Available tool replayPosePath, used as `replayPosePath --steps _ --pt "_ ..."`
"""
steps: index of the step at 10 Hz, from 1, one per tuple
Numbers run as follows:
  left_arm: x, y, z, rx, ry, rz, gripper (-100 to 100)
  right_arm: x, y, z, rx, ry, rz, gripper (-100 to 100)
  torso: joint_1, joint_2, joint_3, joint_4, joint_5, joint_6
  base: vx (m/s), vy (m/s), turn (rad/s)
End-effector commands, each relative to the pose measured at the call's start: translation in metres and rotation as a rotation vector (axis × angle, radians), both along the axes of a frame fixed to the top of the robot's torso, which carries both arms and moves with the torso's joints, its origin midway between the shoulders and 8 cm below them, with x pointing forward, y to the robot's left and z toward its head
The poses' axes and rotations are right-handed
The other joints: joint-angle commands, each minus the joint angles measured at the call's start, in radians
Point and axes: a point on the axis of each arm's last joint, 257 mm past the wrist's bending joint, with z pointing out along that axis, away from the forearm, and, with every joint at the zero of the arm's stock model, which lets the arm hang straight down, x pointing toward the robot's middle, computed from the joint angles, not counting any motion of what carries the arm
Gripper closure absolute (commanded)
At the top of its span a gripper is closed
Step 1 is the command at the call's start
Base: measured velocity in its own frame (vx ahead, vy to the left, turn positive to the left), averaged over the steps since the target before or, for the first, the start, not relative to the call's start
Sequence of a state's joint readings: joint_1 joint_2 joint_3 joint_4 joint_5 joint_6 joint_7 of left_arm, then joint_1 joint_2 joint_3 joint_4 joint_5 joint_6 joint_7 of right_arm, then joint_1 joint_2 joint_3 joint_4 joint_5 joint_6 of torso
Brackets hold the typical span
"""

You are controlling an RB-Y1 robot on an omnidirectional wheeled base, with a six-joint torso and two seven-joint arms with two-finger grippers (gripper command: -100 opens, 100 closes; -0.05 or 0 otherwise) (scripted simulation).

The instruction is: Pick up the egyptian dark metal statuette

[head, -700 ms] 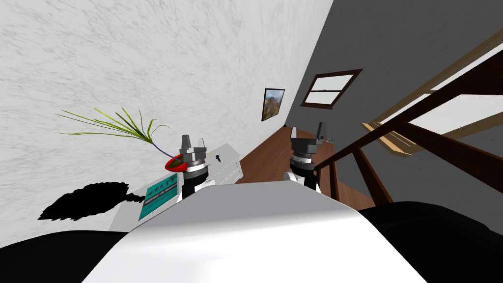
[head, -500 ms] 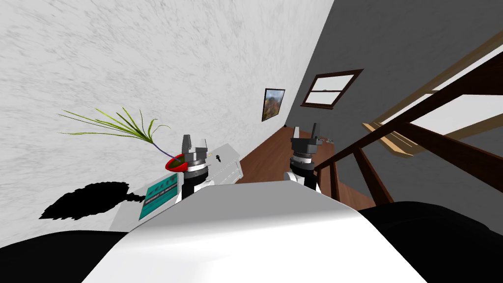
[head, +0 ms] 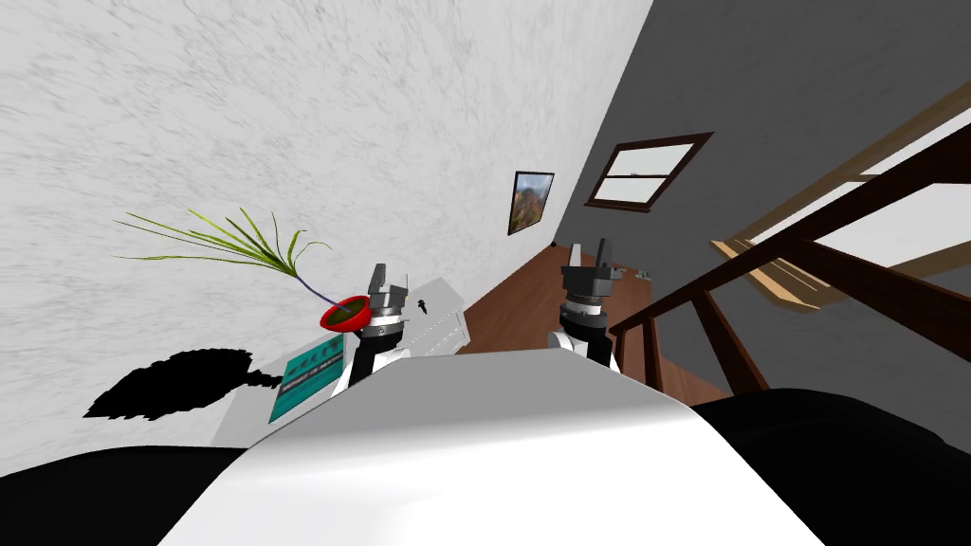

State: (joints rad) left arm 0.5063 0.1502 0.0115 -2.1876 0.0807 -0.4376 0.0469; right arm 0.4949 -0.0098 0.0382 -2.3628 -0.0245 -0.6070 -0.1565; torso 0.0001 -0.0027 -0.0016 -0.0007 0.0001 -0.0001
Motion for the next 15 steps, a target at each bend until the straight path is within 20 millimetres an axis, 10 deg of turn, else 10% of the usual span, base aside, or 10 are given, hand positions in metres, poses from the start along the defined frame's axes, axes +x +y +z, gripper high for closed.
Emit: replayPosePath --steps 1,15 --pt "0.006 0.003 -0.006 -0.002 0.031 -0.006 -100 0.000 0.000 0.000 0.000 0.000 0.000 0 0.000 0.000 0.000 0.000 0.000 0.000 0.026 -0.003 0.020" --pt "0.068 0.043 -0.141 -0.060 0.507 -0.048 -100 0.000 0.000 0.000 0.000 0.000 0.000 0 -0.001 0.000 0.000 0.000 0.000 0.000 0.033 -0.011 0.037"
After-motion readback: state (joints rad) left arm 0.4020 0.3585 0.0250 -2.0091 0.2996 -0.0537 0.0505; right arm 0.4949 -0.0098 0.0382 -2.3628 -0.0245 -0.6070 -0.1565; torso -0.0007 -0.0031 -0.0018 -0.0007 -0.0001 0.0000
